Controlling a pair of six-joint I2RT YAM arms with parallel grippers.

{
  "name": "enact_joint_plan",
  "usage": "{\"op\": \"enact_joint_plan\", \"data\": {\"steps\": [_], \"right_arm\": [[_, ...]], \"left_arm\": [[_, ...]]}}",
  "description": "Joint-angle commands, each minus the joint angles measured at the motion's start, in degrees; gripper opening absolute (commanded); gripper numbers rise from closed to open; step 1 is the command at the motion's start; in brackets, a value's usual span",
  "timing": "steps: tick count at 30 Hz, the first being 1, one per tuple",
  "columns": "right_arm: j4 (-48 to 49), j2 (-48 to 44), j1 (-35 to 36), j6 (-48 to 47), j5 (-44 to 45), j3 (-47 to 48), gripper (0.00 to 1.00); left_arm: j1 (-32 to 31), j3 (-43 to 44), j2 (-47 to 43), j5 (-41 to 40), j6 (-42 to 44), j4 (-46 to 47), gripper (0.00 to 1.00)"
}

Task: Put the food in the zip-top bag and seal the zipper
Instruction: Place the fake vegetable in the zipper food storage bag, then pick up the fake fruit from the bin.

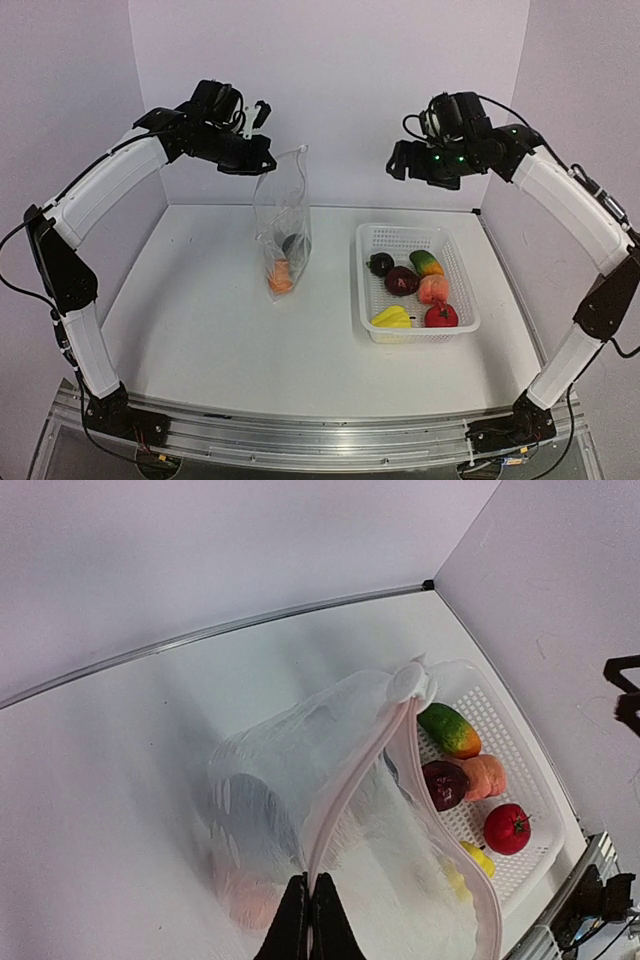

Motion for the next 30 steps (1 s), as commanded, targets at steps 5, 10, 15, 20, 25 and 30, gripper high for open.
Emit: {"op": "enact_joint_plan", "data": {"steps": [5, 10, 15, 20, 25, 30], "right_arm": [[-12.3, 11.5, -2.1, -31.6, -11.6, -5.4, 0.98], [-14.0, 18.5, -2.7, -44.2, -11.1, -4.5, 0.98], [-16.7, 24.4, -4.0, -46.6, -9.8, -2.2, 0.98], [-17.4, 29.0, -5.3, -47.0, -7.3, -2.1, 0.98], [-17.4, 33.7, -5.8, -46.5, -5.5, 0.3, 0.97], [-17.3, 35.0, -5.8, -44.4, -5.6, 2.0, 0.64]], "left_arm": [[-0.1, 2.8, -3.3, -3.4, 3.9, 2.3, 0.00], [-0.1, 2.4, -3.1, -4.0, 4.5, 2.3, 0.00], [-0.1, 2.0, -3.0, -3.6, 4.6, 2.5, 0.00], [-0.1, 2.4, -2.4, -3.2, 4.8, 2.5, 0.00], [-0.1, 2.6, -1.7, -2.5, 4.6, 2.4, 0.00], [-0.1, 2.5, -1.9, -2.3, 4.7, 2.5, 0.00]]}}
